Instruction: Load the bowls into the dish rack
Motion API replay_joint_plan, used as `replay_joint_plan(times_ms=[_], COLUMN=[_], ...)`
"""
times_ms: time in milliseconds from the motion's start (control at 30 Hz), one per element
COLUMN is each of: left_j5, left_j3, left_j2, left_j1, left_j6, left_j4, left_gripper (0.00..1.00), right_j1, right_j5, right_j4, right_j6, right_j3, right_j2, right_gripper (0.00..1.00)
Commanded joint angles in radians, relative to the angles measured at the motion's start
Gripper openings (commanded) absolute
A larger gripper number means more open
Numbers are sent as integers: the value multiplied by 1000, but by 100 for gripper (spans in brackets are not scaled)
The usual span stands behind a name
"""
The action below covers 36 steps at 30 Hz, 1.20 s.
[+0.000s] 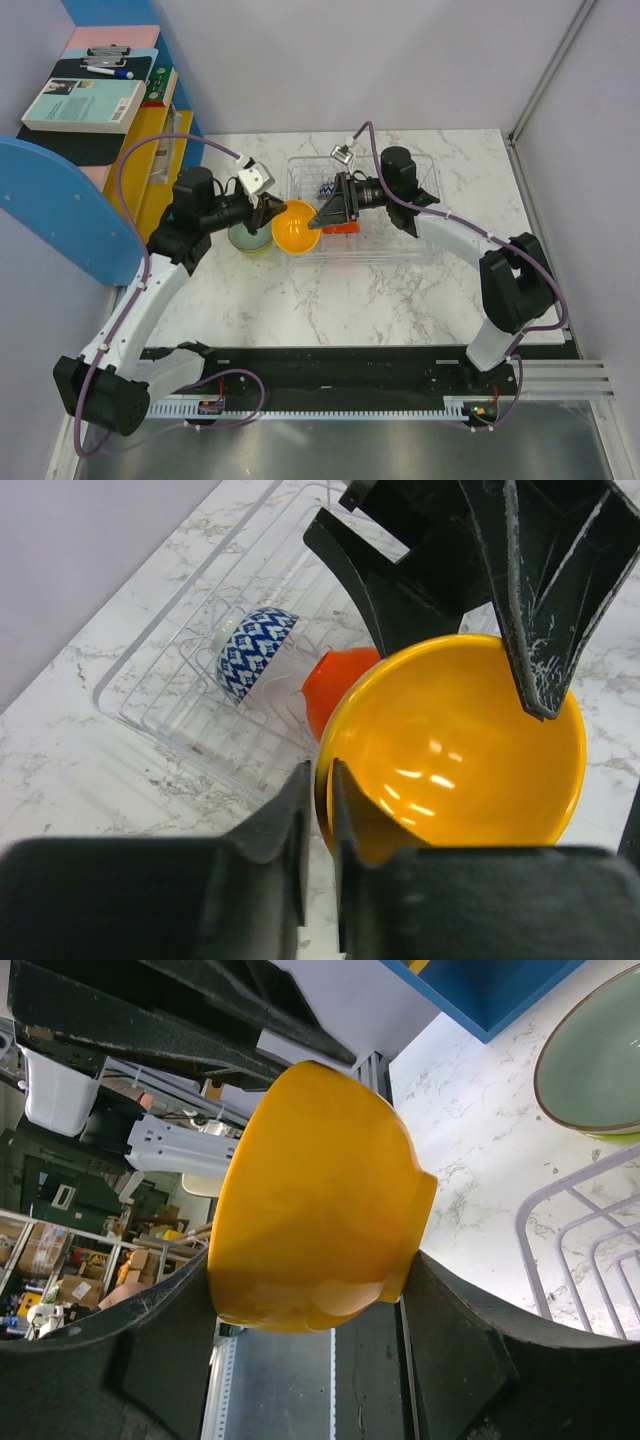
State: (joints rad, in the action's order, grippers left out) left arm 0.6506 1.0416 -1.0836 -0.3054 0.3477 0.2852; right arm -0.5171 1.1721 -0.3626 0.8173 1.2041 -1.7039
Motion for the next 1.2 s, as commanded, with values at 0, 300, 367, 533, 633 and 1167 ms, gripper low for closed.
replay_joint_plan(times_ms=[0, 300, 367, 533, 633, 1167], left_j5=[-6, -86, -75, -22, -38, -35], left_j3=[3, 21, 24, 40, 48, -178], left_j2=[11, 42, 42, 10, -32, 4], left_j1=[-11, 25, 66, 230, 290, 358], left_j6=[-26, -19, -22, -45, -24, 68], left_j4=[-49, -28, -11, 54, 123, 91], left_gripper=[33, 100, 100, 100, 100, 100], right_j1=[-18, 45, 80, 127, 132, 121], right_j5=[38, -45, -66, -308, -530, -1385], right_j4=[-35, 234, 299, 628, 773, 814], right_j6=[-39, -273, -331, -624, -769, -1173], right_j3=[20, 83, 104, 213, 250, 233], right_j2=[21, 59, 78, 122, 157, 99], right_gripper=[0, 0, 0, 0, 0, 0])
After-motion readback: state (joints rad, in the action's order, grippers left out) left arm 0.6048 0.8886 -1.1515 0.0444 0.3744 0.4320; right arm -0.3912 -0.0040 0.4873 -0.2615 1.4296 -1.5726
